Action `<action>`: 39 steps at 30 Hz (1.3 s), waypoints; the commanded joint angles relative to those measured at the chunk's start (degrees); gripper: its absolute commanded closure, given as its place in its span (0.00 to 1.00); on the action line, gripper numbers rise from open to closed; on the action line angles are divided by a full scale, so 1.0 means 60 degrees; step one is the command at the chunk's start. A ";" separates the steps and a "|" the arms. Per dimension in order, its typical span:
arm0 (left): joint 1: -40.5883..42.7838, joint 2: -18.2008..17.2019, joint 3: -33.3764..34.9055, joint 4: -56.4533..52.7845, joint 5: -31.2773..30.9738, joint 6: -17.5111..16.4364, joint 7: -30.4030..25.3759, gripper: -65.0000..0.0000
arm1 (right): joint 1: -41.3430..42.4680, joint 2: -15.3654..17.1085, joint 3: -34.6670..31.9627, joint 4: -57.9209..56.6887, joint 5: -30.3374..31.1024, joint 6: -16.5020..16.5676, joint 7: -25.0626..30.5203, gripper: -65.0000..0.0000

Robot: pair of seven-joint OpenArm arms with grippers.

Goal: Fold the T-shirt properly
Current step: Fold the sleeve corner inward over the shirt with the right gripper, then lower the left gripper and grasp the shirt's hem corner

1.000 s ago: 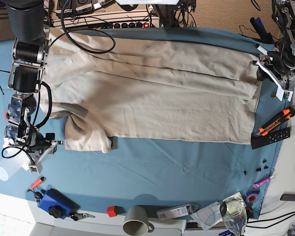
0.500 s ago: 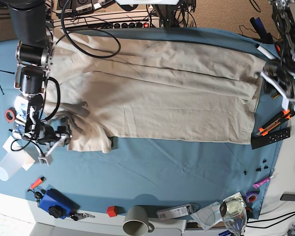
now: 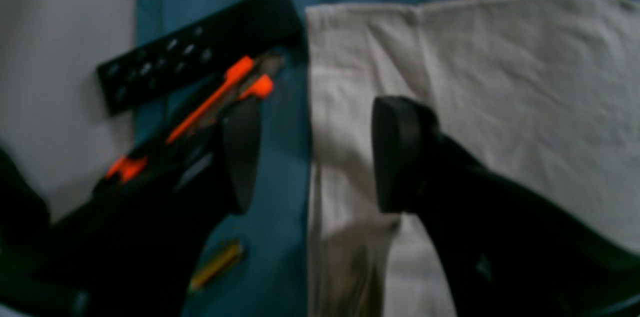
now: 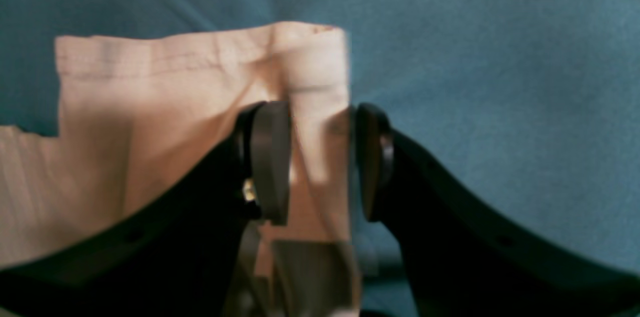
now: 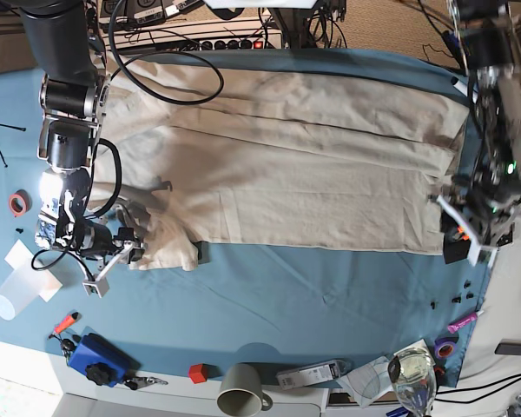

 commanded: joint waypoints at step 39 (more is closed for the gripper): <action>-0.2765 0.0823 0.1147 -0.4612 0.0597 0.1220 -0.0623 1.00 | 0.0160 0.0007 -0.0022 -0.0018 -0.0503 0.0025 -0.0423 1.00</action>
